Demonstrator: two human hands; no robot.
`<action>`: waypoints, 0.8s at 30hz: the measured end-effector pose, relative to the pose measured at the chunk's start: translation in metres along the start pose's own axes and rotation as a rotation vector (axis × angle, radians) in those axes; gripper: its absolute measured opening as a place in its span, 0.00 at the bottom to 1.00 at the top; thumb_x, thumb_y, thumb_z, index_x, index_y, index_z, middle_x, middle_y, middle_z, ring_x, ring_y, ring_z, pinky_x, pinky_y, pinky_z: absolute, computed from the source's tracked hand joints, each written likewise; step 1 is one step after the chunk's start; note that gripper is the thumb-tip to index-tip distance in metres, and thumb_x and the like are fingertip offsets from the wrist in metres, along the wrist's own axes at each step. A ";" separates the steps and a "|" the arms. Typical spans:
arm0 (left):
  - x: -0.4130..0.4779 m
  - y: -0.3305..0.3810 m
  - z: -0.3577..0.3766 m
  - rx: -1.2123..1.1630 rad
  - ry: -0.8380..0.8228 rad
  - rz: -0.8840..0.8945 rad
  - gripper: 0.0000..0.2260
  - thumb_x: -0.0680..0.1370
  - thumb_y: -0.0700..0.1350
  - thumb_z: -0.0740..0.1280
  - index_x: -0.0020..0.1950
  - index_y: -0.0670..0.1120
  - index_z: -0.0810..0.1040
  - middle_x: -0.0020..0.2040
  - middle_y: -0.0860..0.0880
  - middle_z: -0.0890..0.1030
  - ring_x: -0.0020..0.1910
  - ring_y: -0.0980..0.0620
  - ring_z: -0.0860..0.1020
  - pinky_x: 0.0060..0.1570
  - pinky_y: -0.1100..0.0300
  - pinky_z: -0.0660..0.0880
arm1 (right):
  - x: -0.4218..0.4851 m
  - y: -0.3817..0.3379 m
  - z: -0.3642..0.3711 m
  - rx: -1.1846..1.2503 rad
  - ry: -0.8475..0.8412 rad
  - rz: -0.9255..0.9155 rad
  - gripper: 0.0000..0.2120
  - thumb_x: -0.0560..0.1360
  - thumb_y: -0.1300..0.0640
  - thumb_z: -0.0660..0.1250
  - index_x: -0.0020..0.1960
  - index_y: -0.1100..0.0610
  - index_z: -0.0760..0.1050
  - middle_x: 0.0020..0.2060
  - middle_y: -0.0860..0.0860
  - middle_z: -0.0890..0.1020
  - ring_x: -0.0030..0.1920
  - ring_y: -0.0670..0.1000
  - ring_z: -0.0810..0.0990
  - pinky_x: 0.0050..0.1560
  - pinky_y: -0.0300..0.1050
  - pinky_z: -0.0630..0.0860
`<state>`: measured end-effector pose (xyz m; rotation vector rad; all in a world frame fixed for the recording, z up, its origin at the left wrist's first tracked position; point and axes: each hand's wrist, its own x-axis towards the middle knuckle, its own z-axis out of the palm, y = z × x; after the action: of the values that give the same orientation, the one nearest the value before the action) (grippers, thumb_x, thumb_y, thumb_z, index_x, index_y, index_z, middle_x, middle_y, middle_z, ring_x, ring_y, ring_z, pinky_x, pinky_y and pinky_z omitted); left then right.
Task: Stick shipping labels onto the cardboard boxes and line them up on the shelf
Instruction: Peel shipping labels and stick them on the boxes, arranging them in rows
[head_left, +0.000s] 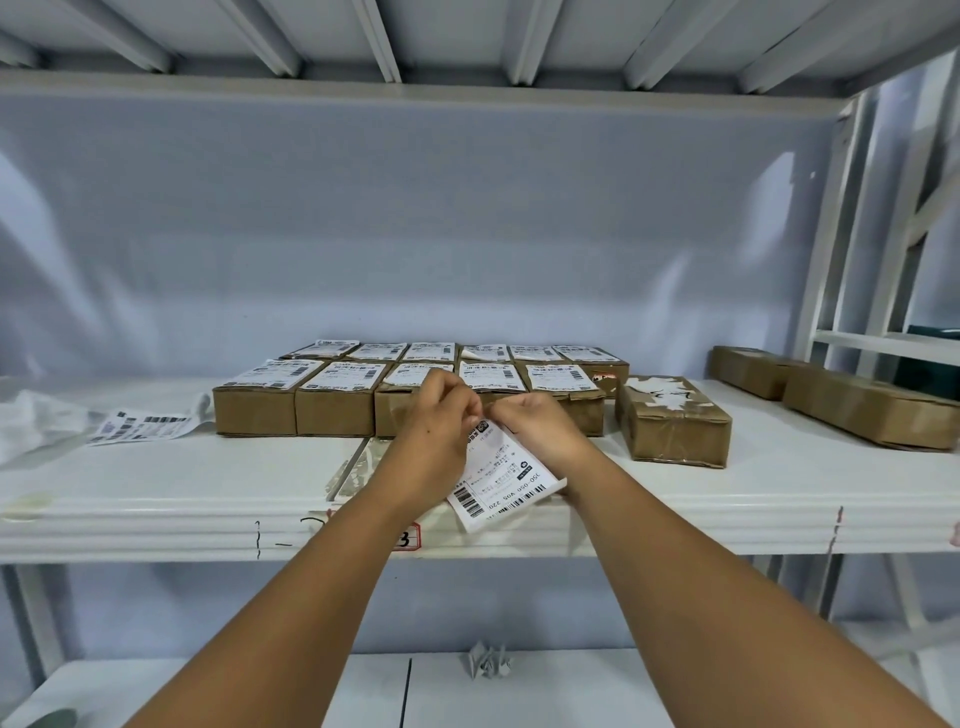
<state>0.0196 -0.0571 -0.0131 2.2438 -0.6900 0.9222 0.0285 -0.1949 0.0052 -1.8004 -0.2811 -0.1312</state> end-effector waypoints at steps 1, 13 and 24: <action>0.000 0.000 0.001 0.018 0.010 0.025 0.05 0.78 0.34 0.60 0.46 0.40 0.74 0.50 0.51 0.66 0.50 0.48 0.71 0.50 0.59 0.69 | 0.000 -0.001 0.000 0.002 0.005 0.003 0.20 0.75 0.64 0.61 0.25 0.54 0.65 0.17 0.45 0.68 0.18 0.44 0.66 0.22 0.36 0.58; -0.003 -0.005 0.005 0.164 0.142 0.250 0.07 0.76 0.43 0.55 0.43 0.45 0.72 0.41 0.51 0.76 0.43 0.59 0.61 0.41 0.66 0.56 | -0.004 -0.004 -0.004 0.161 0.032 0.054 0.11 0.76 0.65 0.62 0.35 0.61 0.72 0.18 0.50 0.74 0.18 0.46 0.72 0.20 0.31 0.64; -0.010 -0.002 0.006 0.344 0.144 0.342 0.14 0.67 0.36 0.66 0.48 0.48 0.67 0.41 0.48 0.77 0.40 0.50 0.71 0.38 0.62 0.61 | -0.002 -0.001 -0.003 0.336 0.077 0.082 0.14 0.75 0.67 0.63 0.31 0.60 0.70 0.21 0.54 0.72 0.21 0.50 0.73 0.28 0.36 0.69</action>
<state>0.0176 -0.0573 -0.0246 2.3605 -0.9249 1.4492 0.0262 -0.1978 0.0062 -1.4676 -0.1626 -0.0893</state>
